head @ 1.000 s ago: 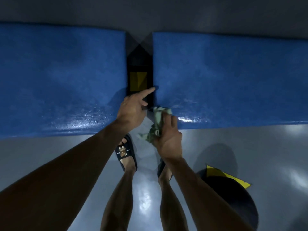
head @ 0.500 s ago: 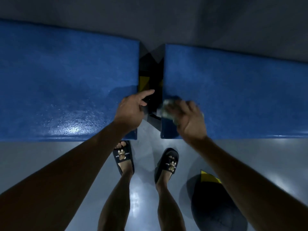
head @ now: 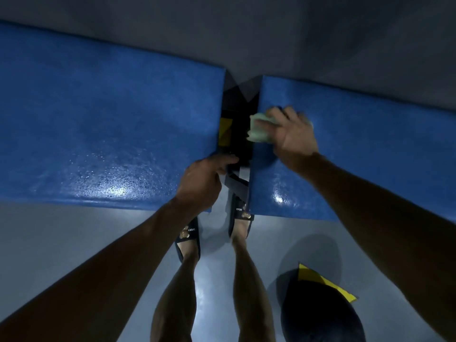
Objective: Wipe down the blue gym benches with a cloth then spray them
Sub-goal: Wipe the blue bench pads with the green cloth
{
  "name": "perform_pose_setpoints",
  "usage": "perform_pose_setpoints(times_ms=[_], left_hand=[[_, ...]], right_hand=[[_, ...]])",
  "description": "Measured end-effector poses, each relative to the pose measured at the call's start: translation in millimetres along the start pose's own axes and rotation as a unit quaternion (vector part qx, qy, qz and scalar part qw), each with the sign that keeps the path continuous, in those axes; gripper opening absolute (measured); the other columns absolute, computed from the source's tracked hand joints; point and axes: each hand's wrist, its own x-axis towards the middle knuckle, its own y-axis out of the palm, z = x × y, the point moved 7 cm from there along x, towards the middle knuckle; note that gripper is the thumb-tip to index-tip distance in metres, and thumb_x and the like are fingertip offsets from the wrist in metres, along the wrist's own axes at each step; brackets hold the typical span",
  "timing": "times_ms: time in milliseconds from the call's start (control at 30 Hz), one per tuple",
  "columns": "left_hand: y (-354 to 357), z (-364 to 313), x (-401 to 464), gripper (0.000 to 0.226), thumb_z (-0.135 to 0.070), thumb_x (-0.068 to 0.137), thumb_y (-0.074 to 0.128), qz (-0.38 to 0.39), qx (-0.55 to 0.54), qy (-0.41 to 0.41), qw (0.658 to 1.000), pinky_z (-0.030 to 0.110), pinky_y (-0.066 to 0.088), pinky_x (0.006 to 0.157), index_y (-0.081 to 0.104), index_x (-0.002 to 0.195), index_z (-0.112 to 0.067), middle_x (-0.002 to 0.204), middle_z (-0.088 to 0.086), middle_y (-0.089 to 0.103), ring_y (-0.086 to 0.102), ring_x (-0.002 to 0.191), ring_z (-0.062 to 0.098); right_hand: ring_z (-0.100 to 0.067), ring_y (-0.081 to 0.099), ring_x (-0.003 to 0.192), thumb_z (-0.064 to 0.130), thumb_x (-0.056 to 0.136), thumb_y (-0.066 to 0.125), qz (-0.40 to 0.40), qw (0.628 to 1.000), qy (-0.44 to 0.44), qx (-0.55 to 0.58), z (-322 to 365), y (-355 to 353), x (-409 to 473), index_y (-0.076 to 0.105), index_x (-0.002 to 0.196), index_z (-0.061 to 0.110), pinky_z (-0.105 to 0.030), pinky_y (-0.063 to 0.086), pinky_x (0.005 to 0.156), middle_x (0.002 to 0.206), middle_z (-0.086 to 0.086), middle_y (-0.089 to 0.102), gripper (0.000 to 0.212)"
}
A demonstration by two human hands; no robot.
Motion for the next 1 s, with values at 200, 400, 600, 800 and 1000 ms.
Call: perform_pose_setpoints(times_ms=[200,400,600,800,1000], left_hand=[[-3,-12,5,0.058,0.006,0.084,0.045,-0.029,-0.036,-0.026,0.999,0.024,0.051,0.085,0.065,0.125,-0.031,0.098,-0.001,0.073,0.066,0.091,0.013],[-2,-19,12,0.061,0.002,0.079,0.040,-0.042,-0.030,-0.043,0.998,0.028,0.053,0.092,0.063,0.126,-0.030,0.102,-0.001,0.074,0.068,0.097,0.015],[17,-32,19,0.060,0.010,0.087,0.039,-0.028,-0.051,-0.075,0.995,0.023,0.048,0.096,0.062,0.129,-0.026,0.117,-0.006,0.067,0.065,0.100,0.008],[22,-54,33,0.057,0.002,0.083,0.039,-0.029,-0.048,-0.059,0.997,0.024,0.050,0.090,0.065,0.124,-0.028,0.111,-0.003,0.070,0.065,0.097,0.013],[19,-46,43,0.058,-0.006,0.080,0.036,-0.042,-0.033,-0.092,0.994,0.028,0.052,0.090,0.064,0.125,-0.027,0.105,0.000,0.070,0.066,0.095,0.017]], right_hand=[[-0.029,0.050,0.113,0.014,0.074,0.063,0.029,0.985,-0.151,0.077,80,12,-108,0.065,0.121,0.027,-0.045,0.043,0.092,0.127,0.001,0.059,0.049],[-0.030,0.060,0.096,0.017,0.078,0.063,-0.010,0.960,-0.281,0.008,43,14,-52,0.068,0.116,0.028,-0.042,0.049,0.080,0.119,0.002,0.066,0.040],[-0.038,0.048,0.116,0.013,0.084,0.045,-0.036,0.999,0.015,-0.004,-42,-16,71,0.054,0.134,0.027,-0.046,0.042,0.087,0.136,-0.006,0.052,0.053],[-0.031,0.054,0.116,0.015,0.082,0.055,-0.014,0.973,-0.208,0.101,19,6,-39,0.067,0.112,0.017,-0.043,0.041,0.099,0.127,-0.002,0.061,0.032],[-0.033,0.057,0.103,0.019,0.083,0.044,-0.044,0.973,-0.221,0.049,-24,1,56,0.066,0.123,0.025,-0.041,0.046,0.082,0.125,-0.001,0.064,0.047]])
